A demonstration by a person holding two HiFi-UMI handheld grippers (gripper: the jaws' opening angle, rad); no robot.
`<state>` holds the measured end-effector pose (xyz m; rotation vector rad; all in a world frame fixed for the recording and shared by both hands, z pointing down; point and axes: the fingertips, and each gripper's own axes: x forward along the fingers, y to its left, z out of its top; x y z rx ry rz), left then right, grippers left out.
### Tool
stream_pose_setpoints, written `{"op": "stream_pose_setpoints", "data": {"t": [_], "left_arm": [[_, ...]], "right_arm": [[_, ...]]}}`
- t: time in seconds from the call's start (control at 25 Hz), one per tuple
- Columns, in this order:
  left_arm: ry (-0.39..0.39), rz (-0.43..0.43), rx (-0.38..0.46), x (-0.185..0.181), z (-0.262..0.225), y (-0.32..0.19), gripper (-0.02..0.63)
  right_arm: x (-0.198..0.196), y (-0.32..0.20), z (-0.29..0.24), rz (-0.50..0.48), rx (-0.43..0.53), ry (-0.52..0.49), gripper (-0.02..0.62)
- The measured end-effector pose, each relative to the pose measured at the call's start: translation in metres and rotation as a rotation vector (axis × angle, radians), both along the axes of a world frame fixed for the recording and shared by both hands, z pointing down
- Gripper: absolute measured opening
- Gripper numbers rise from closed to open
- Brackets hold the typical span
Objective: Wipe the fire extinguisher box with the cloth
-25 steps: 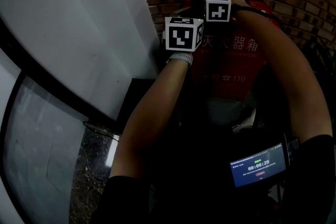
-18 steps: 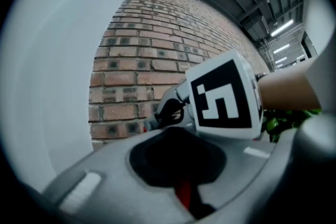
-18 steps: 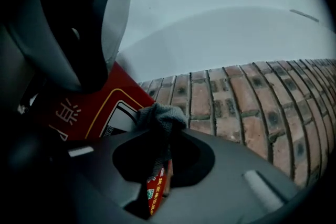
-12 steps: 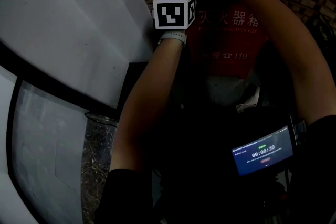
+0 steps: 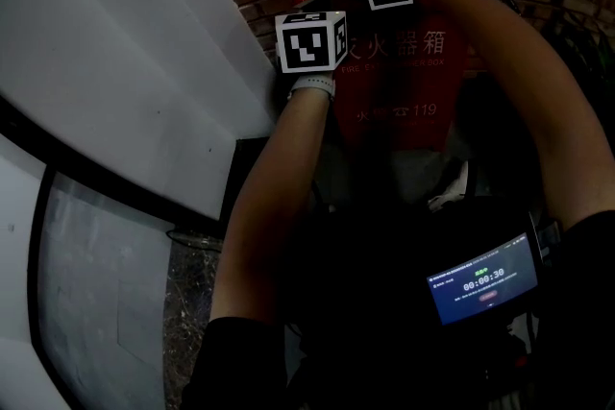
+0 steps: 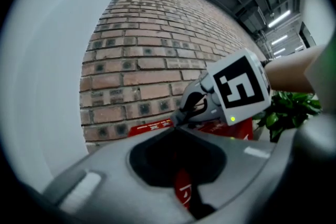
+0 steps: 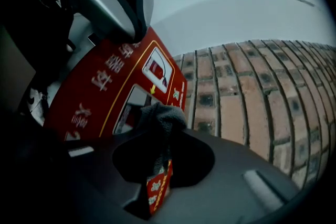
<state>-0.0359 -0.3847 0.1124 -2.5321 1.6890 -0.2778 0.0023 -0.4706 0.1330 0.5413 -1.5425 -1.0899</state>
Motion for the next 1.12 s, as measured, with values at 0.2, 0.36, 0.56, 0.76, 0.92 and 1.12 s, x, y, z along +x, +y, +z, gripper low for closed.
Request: {"op": "stream_pose_setpoints", "data": {"t": [0.2,0.36,0.56,0.76,0.92,1.12], "left_arm": [[-0.009,0.028,-0.009,0.034,-0.002,0.004,0.002],[-0.022,0.046,-0.006,0.057,-0.005,0.004,0.002],[-0.036,0.066,-0.013,0.081,0.0,0.003,0.002],[-0.047,0.078,-0.007,0.095,0.003,0.004,0.002],[-0.056,0.091,0.003,0.105,0.002,0.005,0.002],[0.016,0.121,0.016,0.109,-0.001,0.009,0.002]], "right_arm": [[0.046,0.0,0.0,0.049,0.006,0.003,0.035],[0.078,0.002,-0.001,0.081,0.01,-0.001,0.035],[0.114,0.004,-0.001,0.117,0.011,0.001,0.035],[0.147,0.005,0.0,0.161,0.017,0.006,0.035],[0.174,0.007,0.0,0.199,0.024,0.032,0.035],[0.207,0.006,0.0,0.261,0.038,0.073,0.035]]}}
